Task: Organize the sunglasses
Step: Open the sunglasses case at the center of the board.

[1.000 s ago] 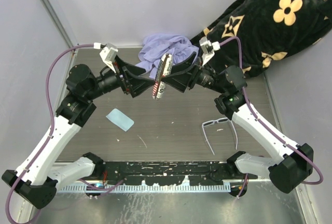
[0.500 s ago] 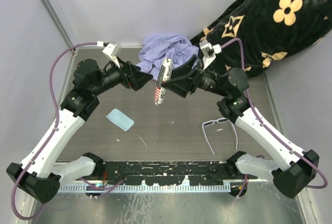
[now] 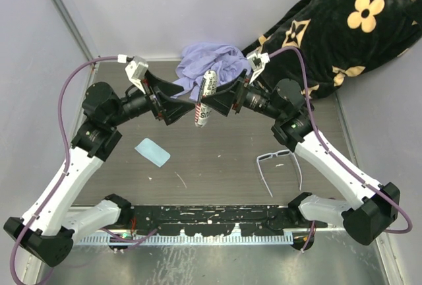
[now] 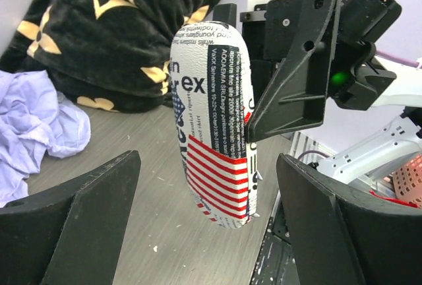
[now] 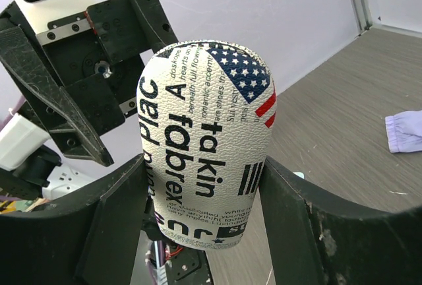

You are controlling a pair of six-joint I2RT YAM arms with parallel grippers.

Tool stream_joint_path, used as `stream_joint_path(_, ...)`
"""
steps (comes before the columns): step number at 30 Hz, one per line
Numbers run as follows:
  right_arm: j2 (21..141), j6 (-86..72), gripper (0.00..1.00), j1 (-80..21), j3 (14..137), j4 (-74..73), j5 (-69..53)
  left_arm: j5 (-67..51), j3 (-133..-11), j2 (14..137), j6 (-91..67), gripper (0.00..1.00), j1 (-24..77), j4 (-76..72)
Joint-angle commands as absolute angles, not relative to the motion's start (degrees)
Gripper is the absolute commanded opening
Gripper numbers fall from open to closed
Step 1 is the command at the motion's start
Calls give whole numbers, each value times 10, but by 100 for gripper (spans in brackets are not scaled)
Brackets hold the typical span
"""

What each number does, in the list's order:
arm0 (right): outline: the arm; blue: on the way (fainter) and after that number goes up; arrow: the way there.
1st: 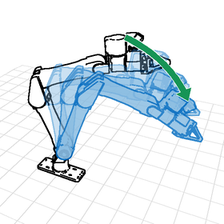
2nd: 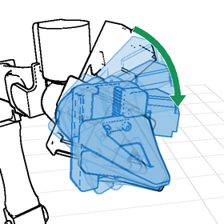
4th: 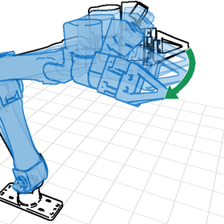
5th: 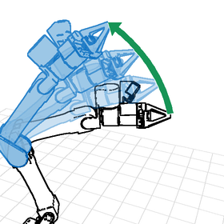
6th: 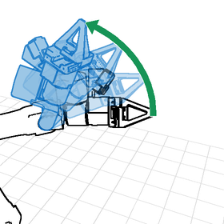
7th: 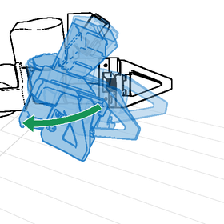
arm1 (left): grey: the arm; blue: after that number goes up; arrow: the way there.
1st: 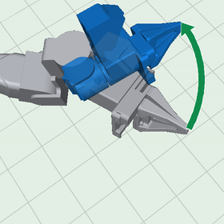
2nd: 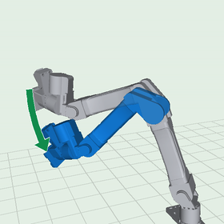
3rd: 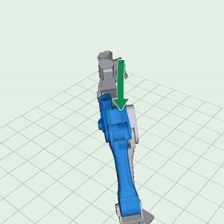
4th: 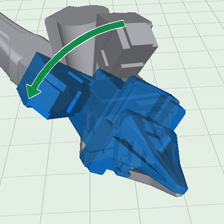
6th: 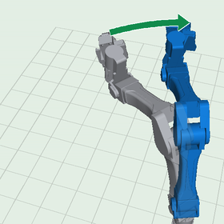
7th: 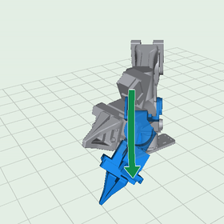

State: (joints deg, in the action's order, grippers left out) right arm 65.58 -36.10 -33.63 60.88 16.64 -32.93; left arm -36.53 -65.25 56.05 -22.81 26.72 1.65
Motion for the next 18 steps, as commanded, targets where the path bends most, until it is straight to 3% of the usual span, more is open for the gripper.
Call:
stream_joint_path(1, 657, -384, 0, -336, 643, 248, -357, -392, -646, 563, -246, 87, 268, -39)
stream_joint_path(18, 664, -416, 0, -336, 641, 294, -383, -409, -636, 584, -275, 87, 268, -82)
